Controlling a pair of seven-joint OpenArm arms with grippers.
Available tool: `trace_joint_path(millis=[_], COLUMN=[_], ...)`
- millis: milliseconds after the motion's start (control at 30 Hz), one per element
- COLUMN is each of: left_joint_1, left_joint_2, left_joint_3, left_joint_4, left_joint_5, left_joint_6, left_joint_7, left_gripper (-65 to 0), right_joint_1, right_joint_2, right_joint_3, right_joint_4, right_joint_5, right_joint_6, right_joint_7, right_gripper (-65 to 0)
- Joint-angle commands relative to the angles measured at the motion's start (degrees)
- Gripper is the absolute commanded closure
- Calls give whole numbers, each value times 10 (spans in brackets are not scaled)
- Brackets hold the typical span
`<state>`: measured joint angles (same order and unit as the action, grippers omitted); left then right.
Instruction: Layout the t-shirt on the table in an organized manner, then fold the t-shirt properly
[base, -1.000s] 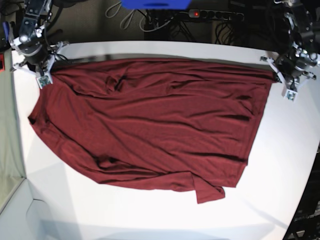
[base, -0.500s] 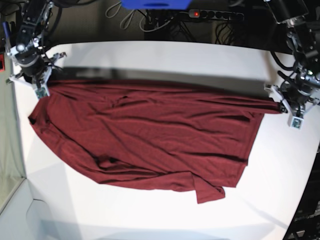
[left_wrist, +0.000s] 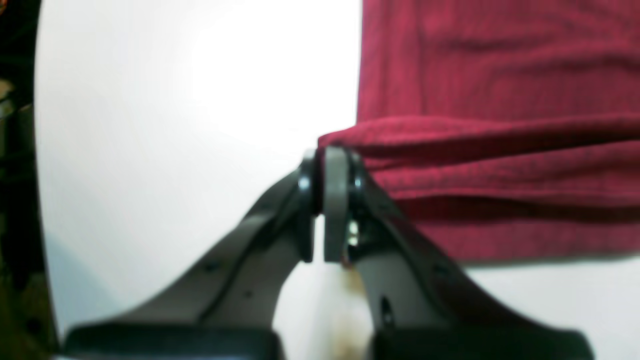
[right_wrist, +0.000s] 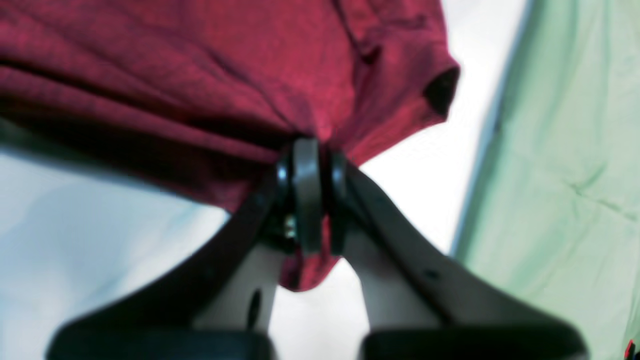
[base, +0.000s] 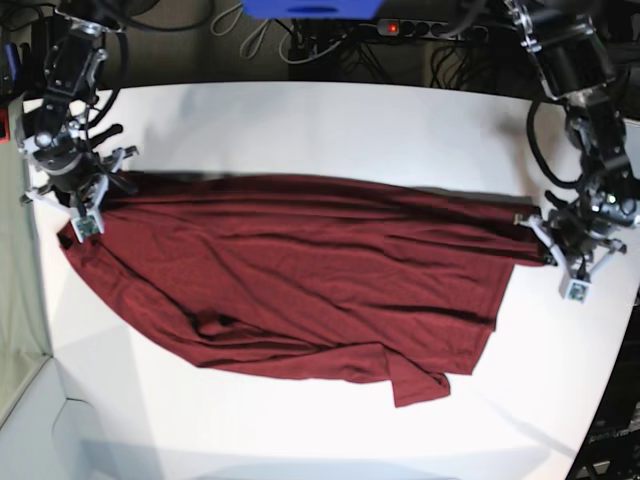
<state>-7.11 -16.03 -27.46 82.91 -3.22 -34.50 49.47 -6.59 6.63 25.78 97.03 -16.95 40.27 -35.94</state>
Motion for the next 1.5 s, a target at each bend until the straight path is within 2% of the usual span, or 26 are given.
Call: trace_joint_path(millis=[0, 167, 467, 533, 667, 800, 900, 1167, 1400, 1467], left_joint_1=[-16, -54, -61, -58, -55, -47, -48, -78, -150, -181], left_joint_2=[-9, -9, -28, -29, -30, -37, -35, -33, -27, -16], left_joint_3=[3, 4, 4, 4, 4, 3, 0, -1, 2, 2], left_joint_4=[-2, -43, -69, -68, -68, -63, -62, -62, -95, -121], left_joint_5=[-2, -2, -2, -2, -2, -3, -3, -8, -8, -3], left_joint_6=[3, 3, 3, 3, 3, 3, 3, 10, 11, 11], left_joint_7=[-8, -9, -9, -7, -4, -6, -8, -10, -12, -32], left_gripper=[-4, -5, -22, -76, -248, -437, -523, -539, -540, -540], right_joint_1=[8, 24, 23, 22, 21, 6, 4, 3, 42, 76], right_joint_2=[7, 9, 40, 40, 48, 48, 44, 32, 35, 35], right_joint_3=[-3, -17, -17, -14, -14, -13, -13, -13, -15, -15], right_joint_4=[9, -19, -49, -49, -48, -19, 17, 62, 36, 9], right_joint_5=[4, 3, 3, 3, 3, 3, 3, 3, 3, 3], right_joint_6=[-3, -3, -3, -3, -3, -3, -3, -3, -3, -3], right_joint_7=[11, 13, 10, 10, 10, 10, 9, 9, 9, 9], right_gripper=[0, 0, -11, -52, -127, -143, -143, -149, -288, -320])
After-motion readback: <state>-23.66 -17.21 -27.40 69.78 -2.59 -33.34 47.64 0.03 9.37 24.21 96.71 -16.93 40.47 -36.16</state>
